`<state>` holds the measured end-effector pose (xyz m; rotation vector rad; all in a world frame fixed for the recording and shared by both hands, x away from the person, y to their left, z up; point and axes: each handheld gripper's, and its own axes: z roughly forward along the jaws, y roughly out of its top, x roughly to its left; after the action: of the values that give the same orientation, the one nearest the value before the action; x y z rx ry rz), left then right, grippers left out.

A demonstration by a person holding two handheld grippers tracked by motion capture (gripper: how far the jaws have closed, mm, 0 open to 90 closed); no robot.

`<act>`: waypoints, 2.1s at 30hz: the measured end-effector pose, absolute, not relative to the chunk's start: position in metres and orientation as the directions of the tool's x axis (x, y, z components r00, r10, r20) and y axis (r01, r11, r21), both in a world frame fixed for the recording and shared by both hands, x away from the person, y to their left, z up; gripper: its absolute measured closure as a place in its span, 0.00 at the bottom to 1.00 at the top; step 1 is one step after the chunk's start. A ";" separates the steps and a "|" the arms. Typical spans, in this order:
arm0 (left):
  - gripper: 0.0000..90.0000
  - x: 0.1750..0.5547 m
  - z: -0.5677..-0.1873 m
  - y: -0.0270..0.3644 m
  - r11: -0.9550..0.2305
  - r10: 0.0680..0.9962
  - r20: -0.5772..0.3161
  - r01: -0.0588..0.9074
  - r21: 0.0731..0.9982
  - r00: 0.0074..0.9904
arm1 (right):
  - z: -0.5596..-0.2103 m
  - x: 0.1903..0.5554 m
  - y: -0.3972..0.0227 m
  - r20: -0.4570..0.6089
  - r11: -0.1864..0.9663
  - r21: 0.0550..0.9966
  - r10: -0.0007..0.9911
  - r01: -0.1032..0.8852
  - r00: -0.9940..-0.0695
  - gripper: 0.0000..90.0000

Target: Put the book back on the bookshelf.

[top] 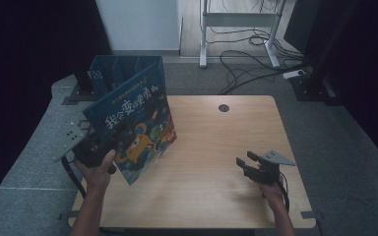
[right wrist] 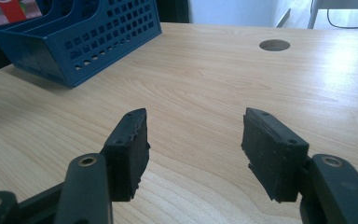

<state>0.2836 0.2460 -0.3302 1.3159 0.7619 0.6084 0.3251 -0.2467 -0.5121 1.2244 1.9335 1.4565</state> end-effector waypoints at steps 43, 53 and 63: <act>0.91 0.314 -0.311 0.276 0.184 0.863 -0.159 -0.006 0.983 0.479 | -0.521 0.329 -0.248 0.169 0.076 0.901 0.845 0.427 -0.507 0.44; 0.91 0.327 -0.308 0.276 0.171 0.890 -0.148 -0.016 0.985 0.431 | -0.526 0.330 -0.244 0.166 0.090 0.895 0.843 0.437 -0.512 0.44; 0.91 0.348 -0.312 0.267 0.161 0.914 -0.138 -0.030 0.986 0.382 | -0.527 0.330 -0.247 0.168 0.087 0.894 0.845 0.440 -0.508 0.44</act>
<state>0.3485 0.2669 -0.3118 1.2138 0.9486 0.8431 0.3302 -0.2466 -0.5268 1.2648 1.9797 1.3997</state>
